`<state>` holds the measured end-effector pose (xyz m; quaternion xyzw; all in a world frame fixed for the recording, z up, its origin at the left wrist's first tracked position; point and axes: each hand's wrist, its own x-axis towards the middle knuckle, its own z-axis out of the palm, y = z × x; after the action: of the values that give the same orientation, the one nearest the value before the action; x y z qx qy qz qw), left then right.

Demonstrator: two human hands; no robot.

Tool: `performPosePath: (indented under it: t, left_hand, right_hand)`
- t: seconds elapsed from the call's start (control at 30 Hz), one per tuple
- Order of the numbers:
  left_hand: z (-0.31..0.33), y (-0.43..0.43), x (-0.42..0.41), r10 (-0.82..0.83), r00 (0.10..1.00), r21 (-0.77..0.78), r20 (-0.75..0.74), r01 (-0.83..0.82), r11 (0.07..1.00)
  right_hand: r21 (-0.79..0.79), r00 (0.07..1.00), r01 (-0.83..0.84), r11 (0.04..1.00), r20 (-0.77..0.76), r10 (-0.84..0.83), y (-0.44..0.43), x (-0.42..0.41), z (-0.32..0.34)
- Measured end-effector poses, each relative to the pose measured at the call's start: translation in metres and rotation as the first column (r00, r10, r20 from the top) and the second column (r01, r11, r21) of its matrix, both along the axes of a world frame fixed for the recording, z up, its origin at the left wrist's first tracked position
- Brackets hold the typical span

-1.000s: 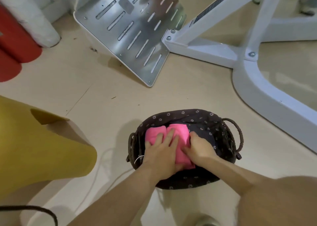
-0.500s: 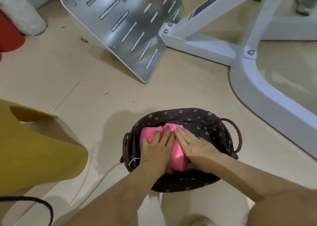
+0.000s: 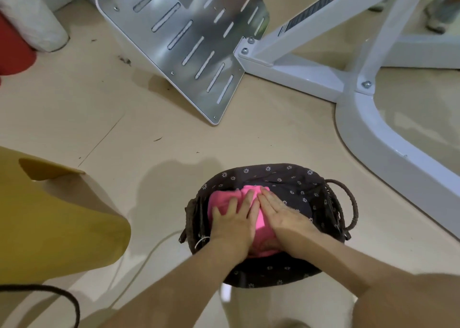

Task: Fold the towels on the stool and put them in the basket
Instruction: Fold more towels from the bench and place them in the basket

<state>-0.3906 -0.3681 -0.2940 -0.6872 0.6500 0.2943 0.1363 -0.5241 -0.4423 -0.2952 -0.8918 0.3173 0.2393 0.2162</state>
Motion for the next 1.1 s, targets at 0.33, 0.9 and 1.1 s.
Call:
performPosePath:
  t: [0.33, 0.9, 1.1]
  left_hand:
    - [0.073, 0.007, 0.008, 0.186, 0.967, -0.175, -0.177, -0.216, 0.961]
    - [0.36, 0.102, -0.007, 0.72, 0.48, -0.002, -0.501, -0.833, 0.554]
    - [0.453, 0.082, -0.047, 0.652, 0.409, 0.028, -0.638, -0.834, 0.551]
  right_hand:
    - [-0.04, 0.994, 0.031, 0.999, -0.107, -0.035, 0.007, 0.021, 0.089]
    - [0.231, 0.895, 0.434, 0.871, 0.003, -0.447, 0.084, -0.079, 0.358]
    - [0.273, 0.733, 0.626, 0.73, 0.115, -0.671, 0.082, -0.11, 0.454]
